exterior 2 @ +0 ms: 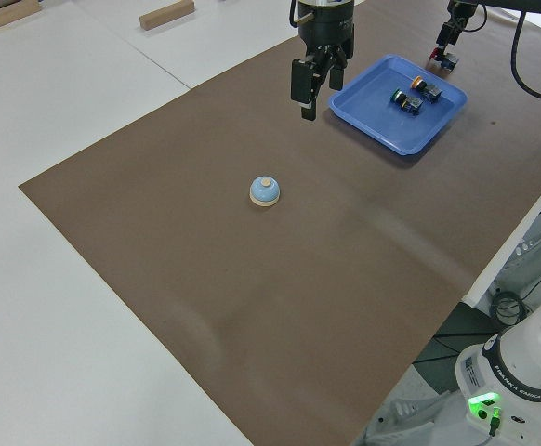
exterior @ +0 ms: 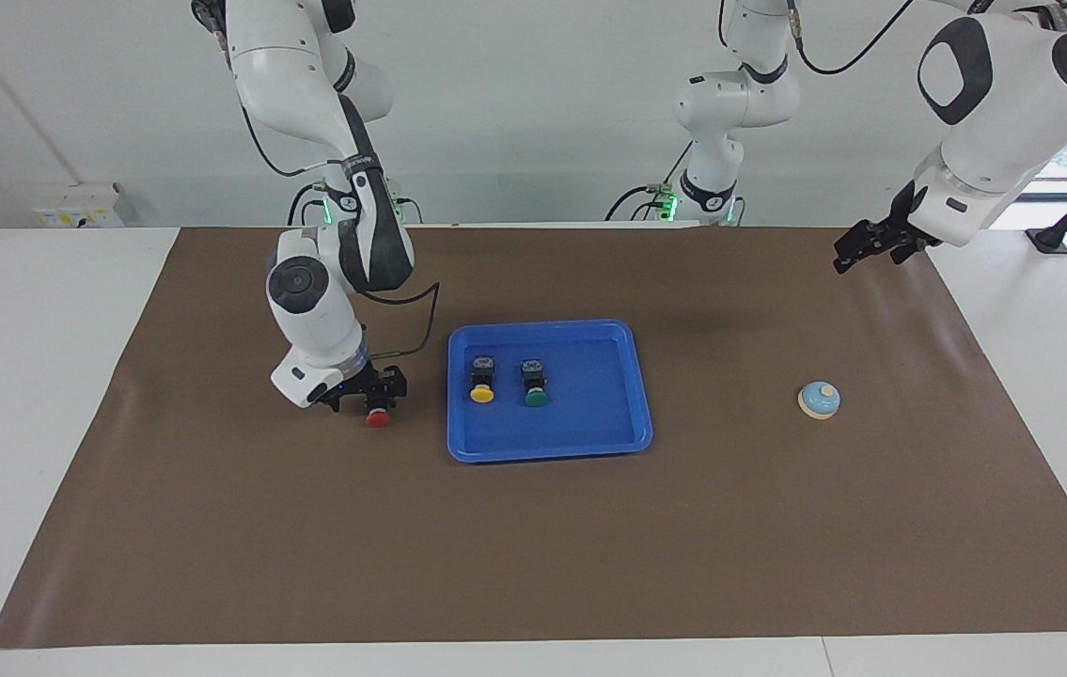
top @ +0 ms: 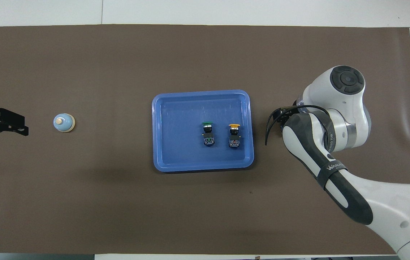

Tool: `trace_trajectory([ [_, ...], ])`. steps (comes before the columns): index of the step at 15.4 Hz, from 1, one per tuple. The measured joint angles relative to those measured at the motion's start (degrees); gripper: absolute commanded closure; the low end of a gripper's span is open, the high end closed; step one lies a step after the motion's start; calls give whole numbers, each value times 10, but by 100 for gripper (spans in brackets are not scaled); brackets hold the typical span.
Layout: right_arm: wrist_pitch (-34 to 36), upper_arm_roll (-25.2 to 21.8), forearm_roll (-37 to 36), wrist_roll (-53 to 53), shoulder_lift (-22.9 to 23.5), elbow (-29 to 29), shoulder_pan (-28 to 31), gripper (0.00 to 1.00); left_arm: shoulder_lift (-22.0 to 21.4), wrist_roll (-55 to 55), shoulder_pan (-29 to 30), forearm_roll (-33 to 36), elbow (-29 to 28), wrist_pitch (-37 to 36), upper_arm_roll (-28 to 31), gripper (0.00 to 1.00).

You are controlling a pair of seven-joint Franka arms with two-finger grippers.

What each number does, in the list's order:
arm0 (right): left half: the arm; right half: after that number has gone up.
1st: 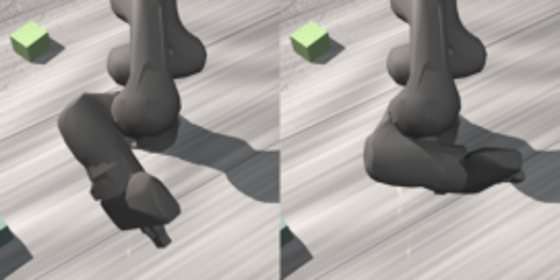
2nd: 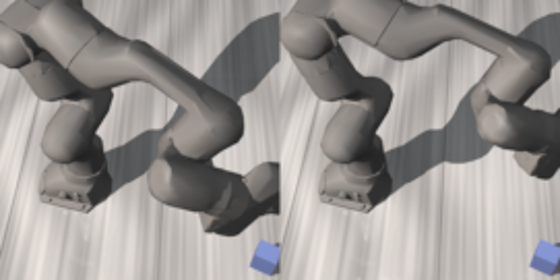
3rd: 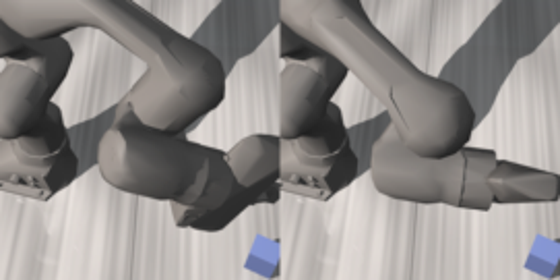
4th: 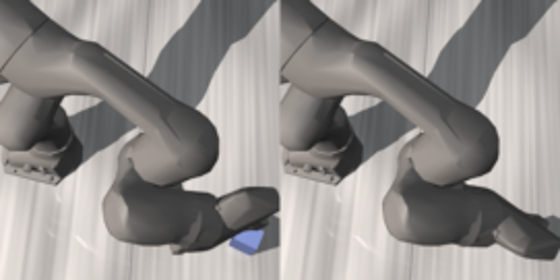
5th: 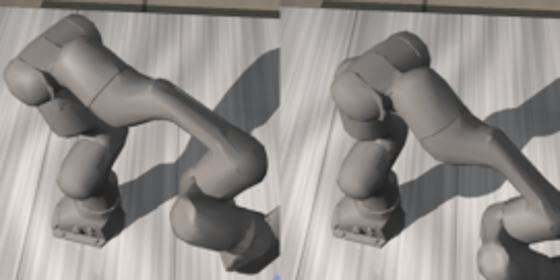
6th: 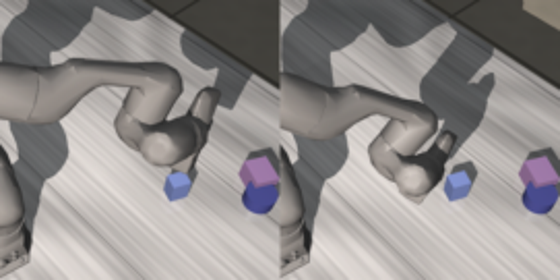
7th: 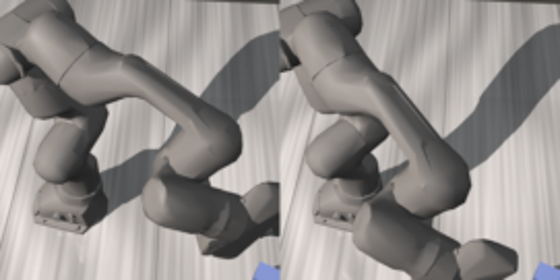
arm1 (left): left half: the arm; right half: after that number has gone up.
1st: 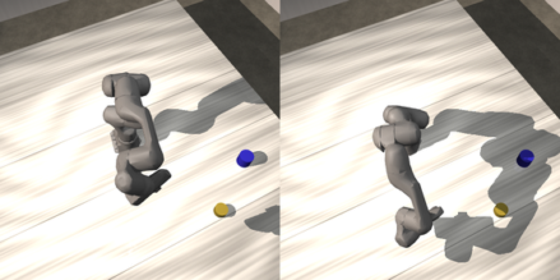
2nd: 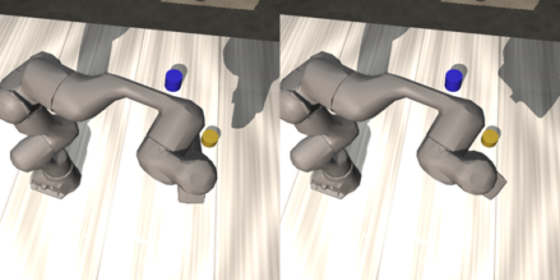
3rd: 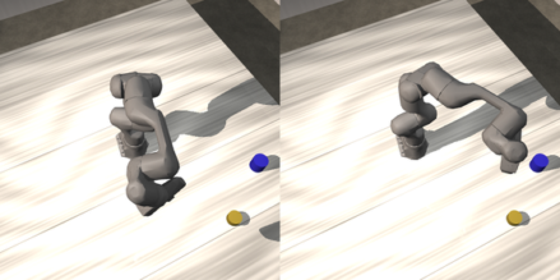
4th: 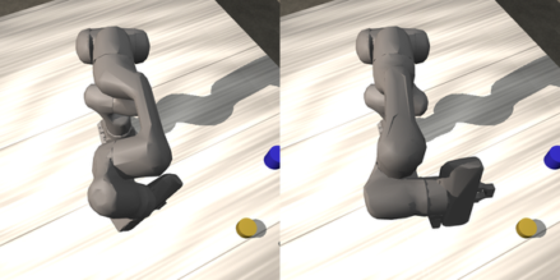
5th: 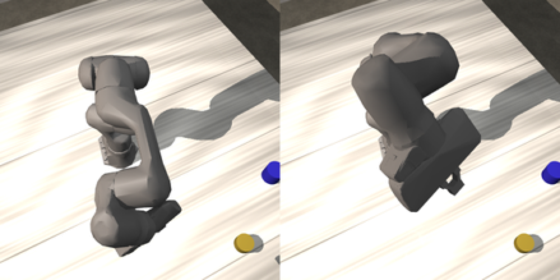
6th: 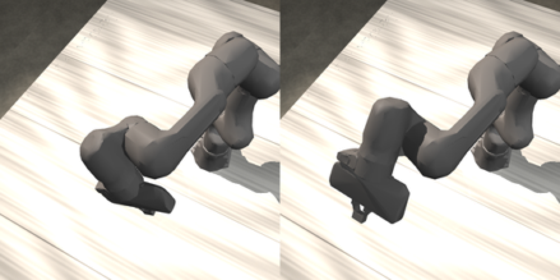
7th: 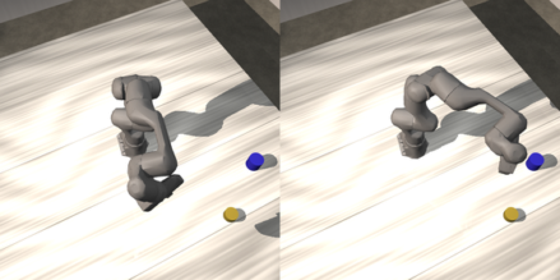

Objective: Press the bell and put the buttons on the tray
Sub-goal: 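Return the right gripper and grasp the red-capped button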

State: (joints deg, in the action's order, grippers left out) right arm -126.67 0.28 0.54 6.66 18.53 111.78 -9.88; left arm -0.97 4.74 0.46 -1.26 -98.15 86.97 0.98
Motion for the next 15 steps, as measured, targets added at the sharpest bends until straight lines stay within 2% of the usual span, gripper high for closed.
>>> trace_trajectory([
  [6,-2,0,0,0,-2,20,-1,0,0,0,0,0,0,0,0,0],
  [9,-2,0,0,0,-6,29,-2,11,0,0,0,0,0,0,0,0],
  [10,-2,0,0,0,-7,32,-2,20,0,0,0,0,0,0,0,0],
  [12,-2,0,0,0,-10,38,-3,43,0,0,0,0,0,0,0,0],
  [15,-2,0,0,0,-12,41,-5,96,0,0,0,0,0,0,0,0],
])
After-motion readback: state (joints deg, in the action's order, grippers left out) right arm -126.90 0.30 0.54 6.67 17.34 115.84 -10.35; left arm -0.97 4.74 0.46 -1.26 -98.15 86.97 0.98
